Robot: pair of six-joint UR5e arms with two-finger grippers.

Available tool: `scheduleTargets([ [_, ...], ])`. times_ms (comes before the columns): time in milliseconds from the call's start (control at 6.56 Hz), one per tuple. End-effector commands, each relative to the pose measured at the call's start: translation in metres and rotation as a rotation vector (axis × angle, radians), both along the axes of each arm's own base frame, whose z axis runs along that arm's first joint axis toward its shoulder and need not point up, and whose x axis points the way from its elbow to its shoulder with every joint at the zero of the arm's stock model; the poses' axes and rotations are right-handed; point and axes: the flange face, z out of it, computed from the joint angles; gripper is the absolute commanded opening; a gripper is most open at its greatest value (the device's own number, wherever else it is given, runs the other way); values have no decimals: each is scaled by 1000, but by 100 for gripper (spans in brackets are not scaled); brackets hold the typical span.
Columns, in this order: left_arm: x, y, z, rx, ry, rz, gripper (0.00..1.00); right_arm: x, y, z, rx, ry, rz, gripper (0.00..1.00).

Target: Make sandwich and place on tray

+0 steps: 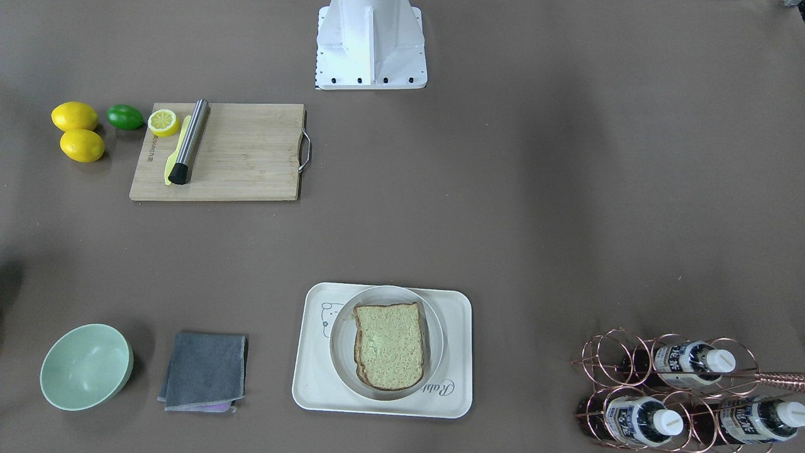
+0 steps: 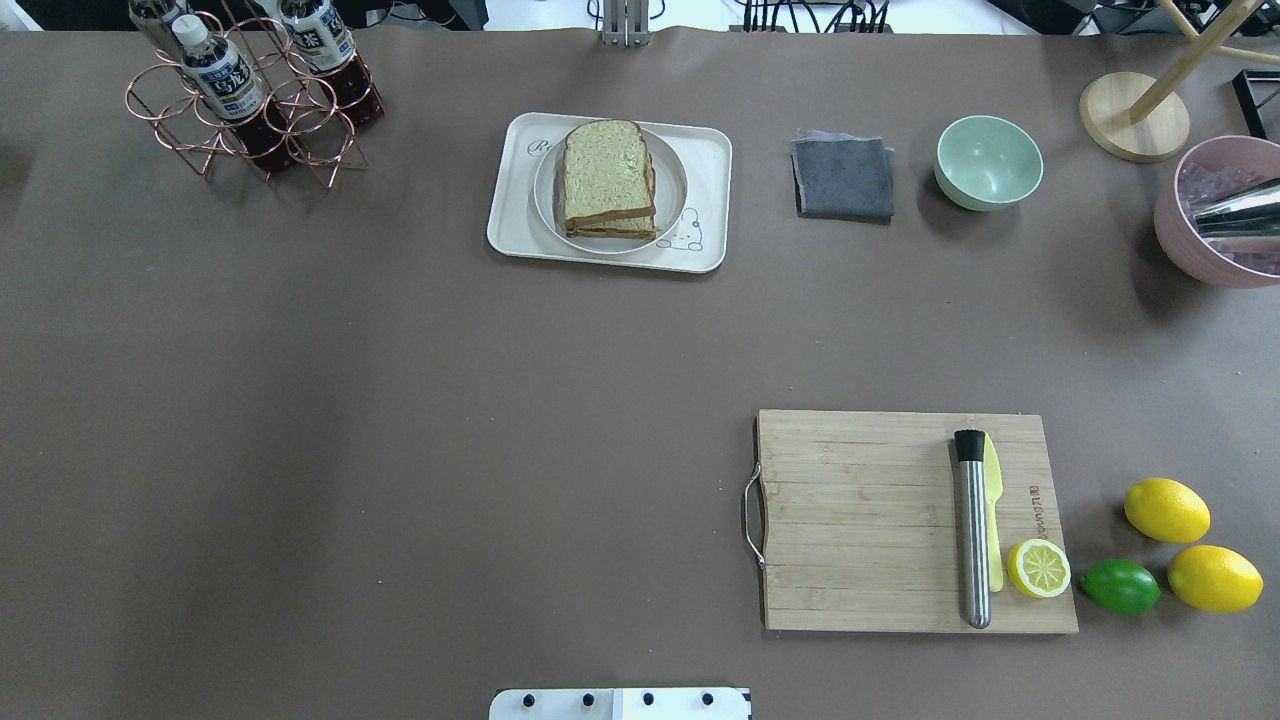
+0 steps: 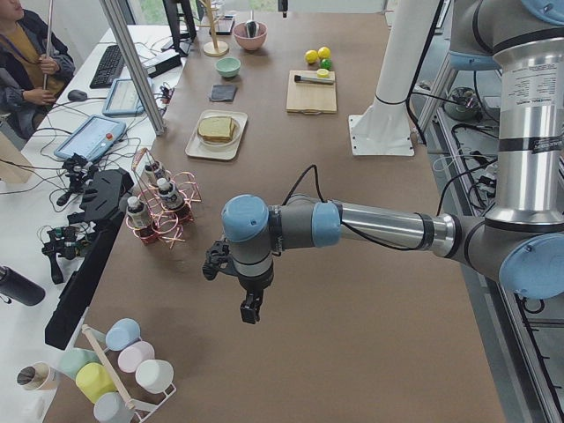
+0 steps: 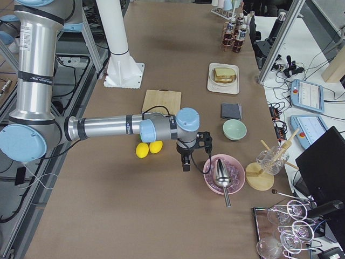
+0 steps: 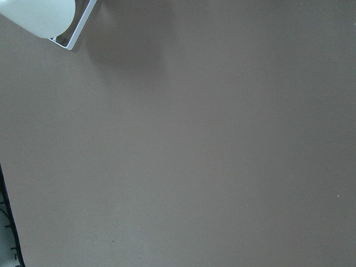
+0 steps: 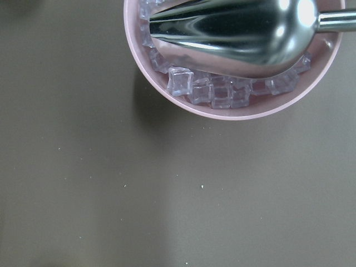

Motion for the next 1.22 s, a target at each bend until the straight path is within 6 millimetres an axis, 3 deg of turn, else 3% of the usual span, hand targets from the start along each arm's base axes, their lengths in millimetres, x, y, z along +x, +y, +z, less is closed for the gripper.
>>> scheduleTargets([
  [0, 3, 0, 2, -14, 0, -23, 97, 4, 8, 9, -12, 17, 6, 100],
  [305, 5, 22, 17, 11, 1, -29, 98, 8, 9, 10, -14, 17, 17, 100],
  [610, 21, 22, 19, -7, 33, -31, 98, 27, 8, 11, -23, 18, 62, 100],
  [1068, 29, 22, 19, 3, 31, -6, 98, 34, -32, 11, -41, 19, 113, 100],
])
